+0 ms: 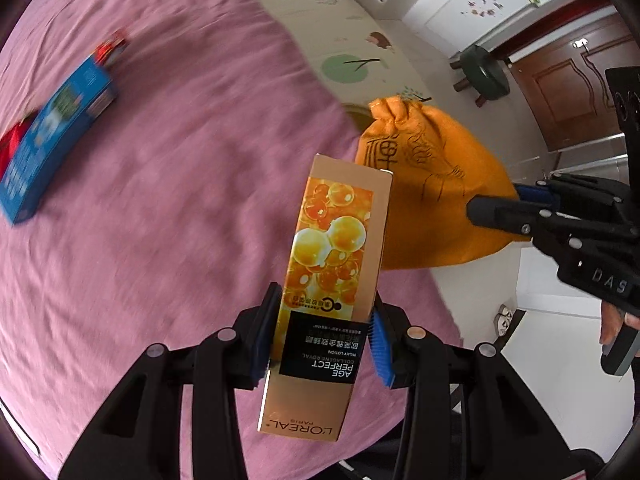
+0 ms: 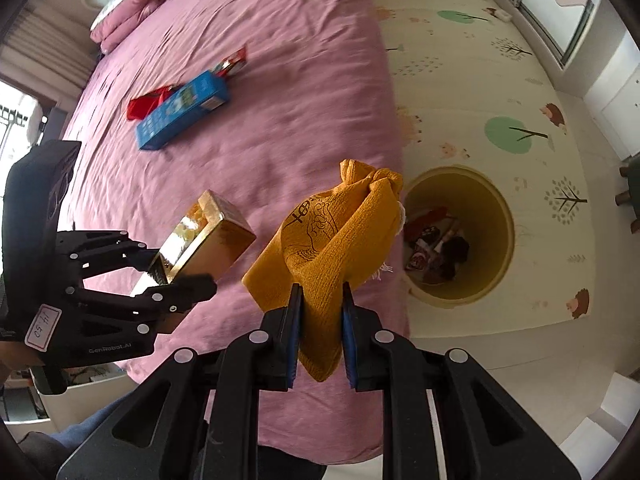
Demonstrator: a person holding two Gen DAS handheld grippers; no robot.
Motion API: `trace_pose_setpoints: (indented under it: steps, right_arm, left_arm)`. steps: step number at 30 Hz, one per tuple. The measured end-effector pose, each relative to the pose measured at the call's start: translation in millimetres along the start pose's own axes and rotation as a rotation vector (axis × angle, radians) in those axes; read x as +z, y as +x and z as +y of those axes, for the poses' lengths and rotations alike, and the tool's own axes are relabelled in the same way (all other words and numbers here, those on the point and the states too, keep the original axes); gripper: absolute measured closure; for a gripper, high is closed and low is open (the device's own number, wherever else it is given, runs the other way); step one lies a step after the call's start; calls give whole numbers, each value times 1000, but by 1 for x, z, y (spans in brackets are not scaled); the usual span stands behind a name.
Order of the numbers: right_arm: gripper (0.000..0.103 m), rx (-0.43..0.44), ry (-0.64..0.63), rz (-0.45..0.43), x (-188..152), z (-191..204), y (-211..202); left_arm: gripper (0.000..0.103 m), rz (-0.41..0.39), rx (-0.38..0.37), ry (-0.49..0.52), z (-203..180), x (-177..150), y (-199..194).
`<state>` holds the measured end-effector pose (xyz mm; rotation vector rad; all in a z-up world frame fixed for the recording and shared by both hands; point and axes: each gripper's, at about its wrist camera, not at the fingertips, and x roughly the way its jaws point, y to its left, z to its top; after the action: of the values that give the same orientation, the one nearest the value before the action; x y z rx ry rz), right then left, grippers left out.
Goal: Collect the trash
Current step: 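Carry the box and pouch over the yellow bin and open both tools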
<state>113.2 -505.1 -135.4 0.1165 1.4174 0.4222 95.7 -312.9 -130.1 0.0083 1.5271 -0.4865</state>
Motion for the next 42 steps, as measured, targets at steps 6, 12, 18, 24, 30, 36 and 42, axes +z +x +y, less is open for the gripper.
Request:
trace_pose_setpoints:
  steps: [6,12,18,24,30,36,42]
  right_arm:
    - [85,-3,56,-20,5,-38,-7]
    - [85,-16,129,-35,8,-81,-11]
    - [85,-32,184,-43,9,-115,-12]
    - [85,-61,221,-39,10,-144,-12]
    - [85,-79,222,-49,16,-159,-17]
    - [81,-107,232,-70,23,-170,-23]
    - [73,-115,246,-86,28,-177,-30]
  left_arm:
    - [62,22,-2,55,-29,37,14]
    - [62,49,-8,98,-56,77,37]
    - [62,72,-17,153,-77,108,55]
    - [62,85,-36,203,-100,135,70]
    - [62,82,-54,257,-127,161,77]
    - [32,77,-83,285,-139,178,78]
    - [25,64,-64,278,-135,185,75]
